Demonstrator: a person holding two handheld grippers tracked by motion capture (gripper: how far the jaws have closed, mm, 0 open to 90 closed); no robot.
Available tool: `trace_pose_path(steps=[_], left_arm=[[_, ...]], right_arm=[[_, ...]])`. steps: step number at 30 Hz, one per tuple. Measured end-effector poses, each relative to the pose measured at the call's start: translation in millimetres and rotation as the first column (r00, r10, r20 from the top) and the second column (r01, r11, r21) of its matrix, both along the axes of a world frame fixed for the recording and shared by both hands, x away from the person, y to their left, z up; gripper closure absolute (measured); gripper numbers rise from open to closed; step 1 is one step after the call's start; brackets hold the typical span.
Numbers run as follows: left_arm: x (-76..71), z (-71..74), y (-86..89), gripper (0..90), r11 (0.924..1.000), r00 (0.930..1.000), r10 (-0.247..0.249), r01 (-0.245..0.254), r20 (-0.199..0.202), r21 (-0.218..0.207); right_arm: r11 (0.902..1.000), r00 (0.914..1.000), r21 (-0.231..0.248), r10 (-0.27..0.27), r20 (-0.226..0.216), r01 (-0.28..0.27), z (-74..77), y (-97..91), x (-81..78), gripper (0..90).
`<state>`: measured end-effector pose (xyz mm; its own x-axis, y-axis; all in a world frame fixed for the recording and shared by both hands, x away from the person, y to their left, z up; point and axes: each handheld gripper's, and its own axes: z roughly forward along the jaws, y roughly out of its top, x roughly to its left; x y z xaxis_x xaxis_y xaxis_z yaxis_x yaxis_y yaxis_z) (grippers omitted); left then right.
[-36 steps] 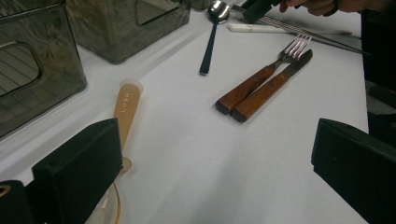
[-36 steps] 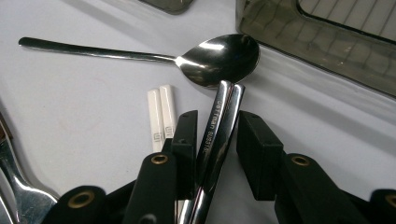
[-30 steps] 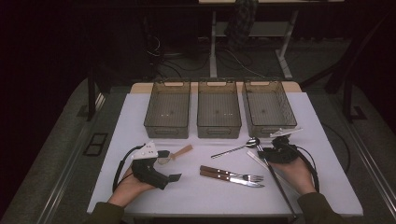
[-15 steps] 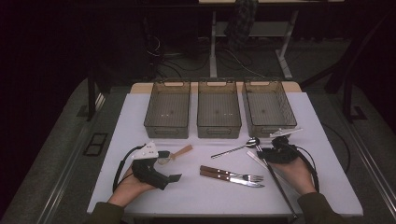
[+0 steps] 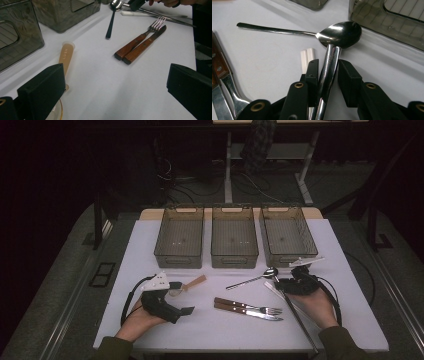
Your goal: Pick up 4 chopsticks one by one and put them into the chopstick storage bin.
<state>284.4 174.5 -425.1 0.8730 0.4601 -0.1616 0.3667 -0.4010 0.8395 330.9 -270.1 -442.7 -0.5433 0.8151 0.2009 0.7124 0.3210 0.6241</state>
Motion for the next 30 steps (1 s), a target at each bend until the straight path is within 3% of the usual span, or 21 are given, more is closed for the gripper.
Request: trace_pose_path(steps=[30], left_arm=[[0.0,-0.3,-0.4,0.2,1.0,1.0,-0.004,0.004,0.0,0.004]], right_arm=[[0.9955,0.9948,-0.002,0.094,0.038,-0.094,2.4,12.6,-4.9,73.3]])
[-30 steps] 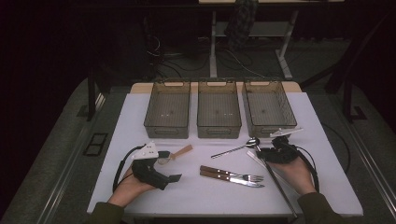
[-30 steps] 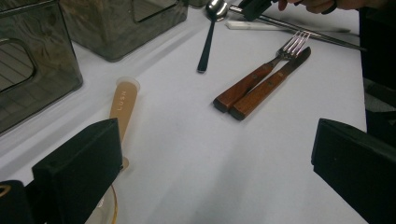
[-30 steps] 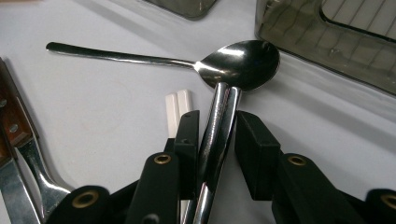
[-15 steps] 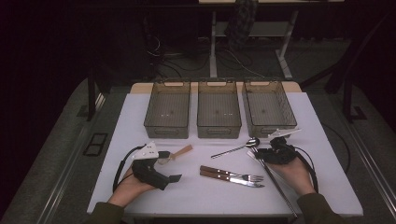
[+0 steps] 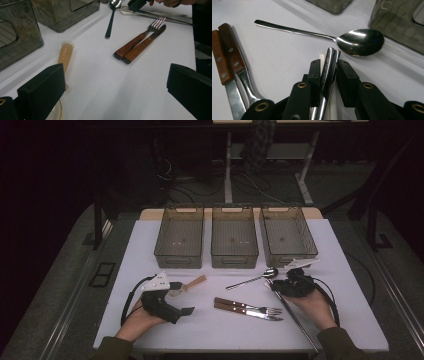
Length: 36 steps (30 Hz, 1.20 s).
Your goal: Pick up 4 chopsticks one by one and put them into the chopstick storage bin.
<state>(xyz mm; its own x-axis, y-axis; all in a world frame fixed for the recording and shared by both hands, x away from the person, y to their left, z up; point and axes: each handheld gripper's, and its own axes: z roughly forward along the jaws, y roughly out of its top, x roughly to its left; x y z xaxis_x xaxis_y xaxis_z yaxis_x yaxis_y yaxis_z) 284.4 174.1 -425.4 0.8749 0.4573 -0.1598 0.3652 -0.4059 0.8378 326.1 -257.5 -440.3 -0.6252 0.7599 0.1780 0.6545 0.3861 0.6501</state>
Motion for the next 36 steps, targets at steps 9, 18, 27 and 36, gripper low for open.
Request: trace_pose_path(steps=[9,18,27,36], left_arm=[[0.0,-0.1,-0.2,0.2,1.0,1.0,-0.003,0.003,0.0,0.005],[0.0,-0.1,-0.1,0.2,1.0,1.0,-0.003,0.003,-0.001,0.003],[0.0,-0.2,-0.2,0.2,1.0,1.0,-0.004,0.004,0.0,0.005],[0.0,-0.1,-0.2,0.2,1.0,1.0,-0.002,0.002,-0.001,0.003]], right_arm=[[0.9996,0.9995,-0.005,0.028,0.013,-0.028,0.5,6.1,-1.8,73.7],[0.9989,0.9987,-0.007,0.047,0.019,-0.047,0.6,10.0,-3.0,72.5],[0.9985,0.9982,0.003,0.054,0.024,-0.055,1.5,10.2,-3.7,72.0],[0.9973,0.9966,0.0,0.073,0.038,-0.073,2.7,13.2,-5.3,76.0]])
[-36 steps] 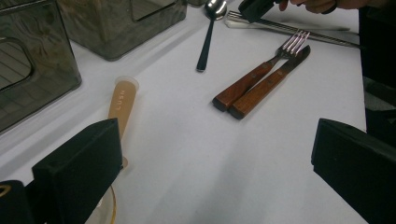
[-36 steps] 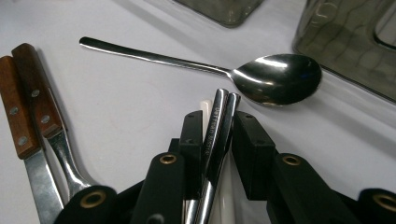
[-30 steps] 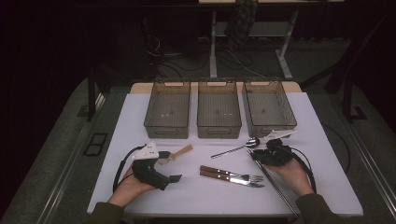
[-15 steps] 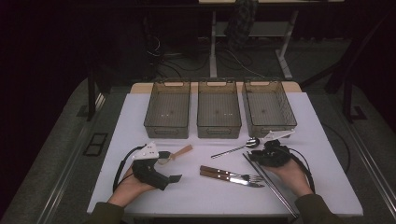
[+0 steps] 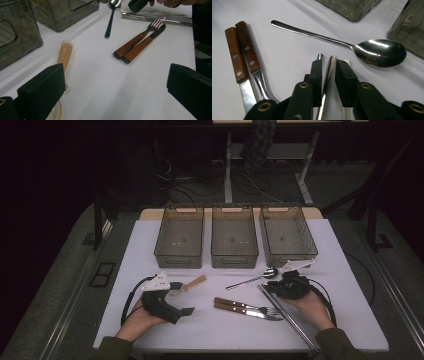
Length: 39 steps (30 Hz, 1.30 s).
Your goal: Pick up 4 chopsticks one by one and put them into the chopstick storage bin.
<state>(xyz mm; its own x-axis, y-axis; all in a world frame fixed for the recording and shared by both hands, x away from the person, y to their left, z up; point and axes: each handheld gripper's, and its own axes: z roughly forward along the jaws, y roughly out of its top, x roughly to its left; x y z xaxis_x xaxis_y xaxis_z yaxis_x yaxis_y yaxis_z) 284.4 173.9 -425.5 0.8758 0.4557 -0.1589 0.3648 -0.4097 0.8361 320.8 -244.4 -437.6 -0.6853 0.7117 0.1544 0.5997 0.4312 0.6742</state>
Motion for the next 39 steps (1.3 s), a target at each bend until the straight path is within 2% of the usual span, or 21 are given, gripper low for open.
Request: trace_pose_path(steps=[6,11,15,20,23,29,33,39], left_arm=[[-0.1,0.1,0.1,0.2,1.0,1.0,-0.001,0.001,0.0,0.0],[0.0,0.0,0.5,0.2,1.0,1.0,0.0,0.0,0.0,-0.003],[-0.2,-0.1,1.0,0.2,1.0,1.0,0.002,-0.002,-0.002,-0.003],[-1.0,0.1,1.1,0.2,1.0,1.0,0.005,-0.005,-0.002,-0.002],[-1.3,0.1,1.4,0.2,1.0,1.0,0.004,-0.004,-0.002,0.0],[-1.3,-0.2,2.6,0.2,1.0,1.0,0.007,-0.007,-0.003,-0.001],[-1.3,-0.3,2.6,0.2,1.0,1.0,0.009,-0.009,-0.004,-0.002],[-1.5,-0.6,1.8,0.2,1.0,1.0,0.006,-0.006,-0.001,0.004]], right_arm=[[1.0,1.0,-0.004,0.001,0.0,-0.001,0.1,-0.5,0.2,76.1],[0.9998,0.9999,0.016,-0.012,0.002,0.012,6.2,-8.1,-3.5,73.6],[0.9993,0.9998,0.031,-0.021,-0.005,0.021,11.7,-18.7,-17.0,72.8],[0.9996,0.9996,0.022,-0.017,-0.024,0.017,16.7,-29.6,-40.2,71.1],[0.9998,0.9991,-0.009,-0.016,-0.038,0.016,16.2,-32.8,-53.6,70.2],[0.9992,0.9979,-0.04,-0.011,-0.064,0.008,11.8,-40.6,-74.2,68.6],[0.9989,0.9969,-0.048,-0.007,-0.078,0.003,7.9,-42.3,-83.1,66.7],[0.9944,0.9964,-0.104,0.006,-0.085,-0.015,2.6,-37.9,-88.2,66.5]])
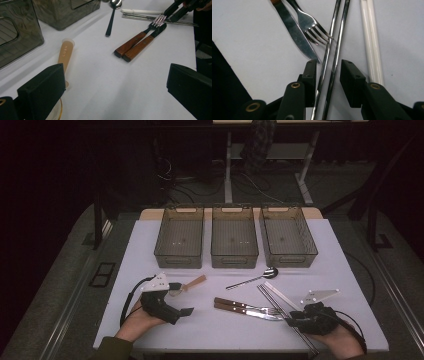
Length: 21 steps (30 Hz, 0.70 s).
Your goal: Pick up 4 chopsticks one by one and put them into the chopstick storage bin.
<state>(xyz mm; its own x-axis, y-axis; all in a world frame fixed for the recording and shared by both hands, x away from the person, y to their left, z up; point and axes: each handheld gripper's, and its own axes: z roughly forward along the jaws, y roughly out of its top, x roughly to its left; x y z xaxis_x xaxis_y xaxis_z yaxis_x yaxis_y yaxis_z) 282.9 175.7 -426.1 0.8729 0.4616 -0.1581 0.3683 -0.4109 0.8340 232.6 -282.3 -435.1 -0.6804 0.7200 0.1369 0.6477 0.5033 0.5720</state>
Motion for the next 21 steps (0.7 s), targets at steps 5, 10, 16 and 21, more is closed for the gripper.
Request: trace_pose_path(steps=[5,10,16,21], left_arm=[[0.0,-0.1,-0.1,0.2,1.0,1.0,0.001,-0.001,-0.001,0.0],[-0.2,0.1,-0.2,0.2,1.0,1.0,0.0,0.0,0.0,0.0],[-0.3,0.3,-0.5,0.2,1.0,1.0,0.001,-0.001,0.0,-0.001],[-0.2,0.5,-0.2,0.2,1.0,1.0,0.001,-0.001,0.0,-0.002]], right_arm=[[0.9991,0.9998,-0.039,0.016,0.006,-0.016,-1.4,4.4,-0.5,70.1],[0.9977,0.9996,-0.065,0.019,0.022,-0.018,-1.4,5.5,-0.4,75.6],[0.9966,0.9992,-0.079,0.026,0.03,-0.024,-1.2,6.3,-0.2,77.0],[0.9955,0.9991,-0.091,0.029,0.029,-0.027,-0.4,6.5,0.1,77.3]])
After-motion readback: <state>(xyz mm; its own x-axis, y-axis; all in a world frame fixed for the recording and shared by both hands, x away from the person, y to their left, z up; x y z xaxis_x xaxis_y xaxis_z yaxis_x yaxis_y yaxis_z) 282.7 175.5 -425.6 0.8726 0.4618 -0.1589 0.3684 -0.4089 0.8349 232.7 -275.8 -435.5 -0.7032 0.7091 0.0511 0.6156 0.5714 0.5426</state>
